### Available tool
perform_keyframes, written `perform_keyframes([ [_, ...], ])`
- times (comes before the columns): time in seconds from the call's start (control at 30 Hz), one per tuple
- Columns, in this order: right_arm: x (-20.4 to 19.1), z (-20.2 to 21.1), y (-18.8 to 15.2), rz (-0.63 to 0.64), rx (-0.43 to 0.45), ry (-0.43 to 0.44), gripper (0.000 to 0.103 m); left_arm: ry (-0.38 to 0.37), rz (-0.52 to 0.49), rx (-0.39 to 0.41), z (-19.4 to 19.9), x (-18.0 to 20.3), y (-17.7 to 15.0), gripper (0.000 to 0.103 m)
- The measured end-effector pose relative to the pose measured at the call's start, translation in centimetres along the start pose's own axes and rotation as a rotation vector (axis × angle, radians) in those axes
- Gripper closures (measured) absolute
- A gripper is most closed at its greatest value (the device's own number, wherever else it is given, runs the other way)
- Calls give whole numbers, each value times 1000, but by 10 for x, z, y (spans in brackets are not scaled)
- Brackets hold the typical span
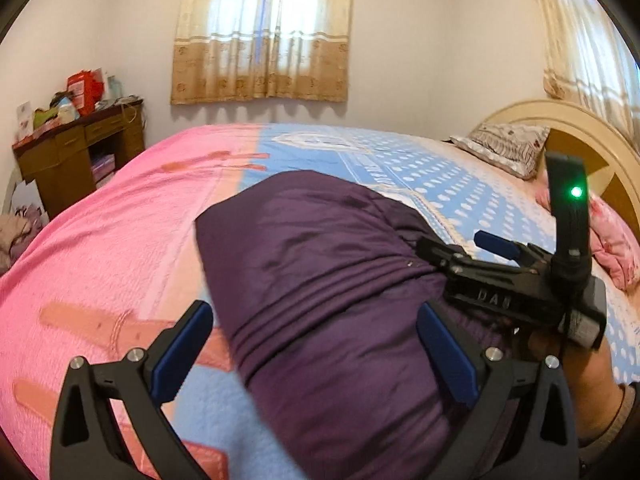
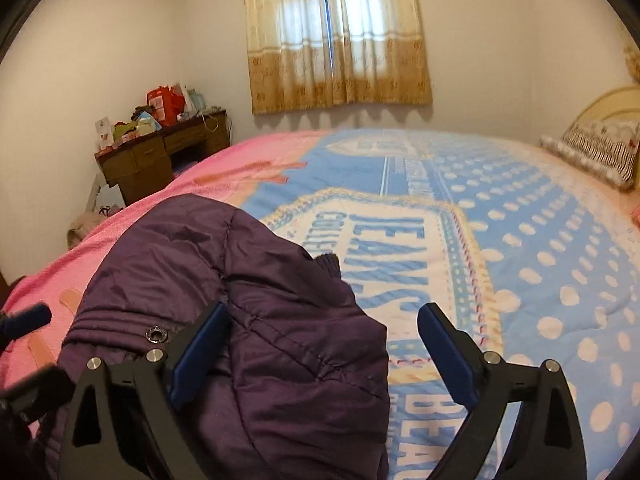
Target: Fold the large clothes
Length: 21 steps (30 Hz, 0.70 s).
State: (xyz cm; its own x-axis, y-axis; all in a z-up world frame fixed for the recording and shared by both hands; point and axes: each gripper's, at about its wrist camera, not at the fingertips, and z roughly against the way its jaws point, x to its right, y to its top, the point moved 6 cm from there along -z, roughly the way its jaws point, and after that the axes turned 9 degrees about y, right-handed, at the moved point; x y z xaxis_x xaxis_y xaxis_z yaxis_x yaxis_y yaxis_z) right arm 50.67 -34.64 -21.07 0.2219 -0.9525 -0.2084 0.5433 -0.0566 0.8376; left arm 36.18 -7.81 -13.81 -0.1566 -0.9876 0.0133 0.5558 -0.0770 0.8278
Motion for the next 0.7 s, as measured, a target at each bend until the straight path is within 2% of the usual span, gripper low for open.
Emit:
perform_keyframes([
  [0.07, 4, -8, 1, -50, -58, 55, 7, -21, 35, -26, -5, -7, -5, 0],
  [0.13, 10, -16, 0, -111, -113, 113, 6, -78, 123, -82, -14, -17, -8, 0],
  [0.23, 23, -30, -4, -242, -206, 230, 6, -216, 293, -214, -32, -26, -14, 0],
  [0.3, 30, -39, -8, -322, -250, 305, 6, -342, 445, -332, -50, -30, -25, 0],
  [0.33, 31, -43, -11, -355, -267, 337, 6, -368, 487, -355, -55, -32, -28, 0],
  [0.57, 33, -68, -26, -525, -372, 538, 6, -428, 509, -352, -64, -26, -34, 0],
  [0.7, 30, -74, -27, -529, -392, 584, 6, -474, 522, -331, -67, -27, -39, 0],
])
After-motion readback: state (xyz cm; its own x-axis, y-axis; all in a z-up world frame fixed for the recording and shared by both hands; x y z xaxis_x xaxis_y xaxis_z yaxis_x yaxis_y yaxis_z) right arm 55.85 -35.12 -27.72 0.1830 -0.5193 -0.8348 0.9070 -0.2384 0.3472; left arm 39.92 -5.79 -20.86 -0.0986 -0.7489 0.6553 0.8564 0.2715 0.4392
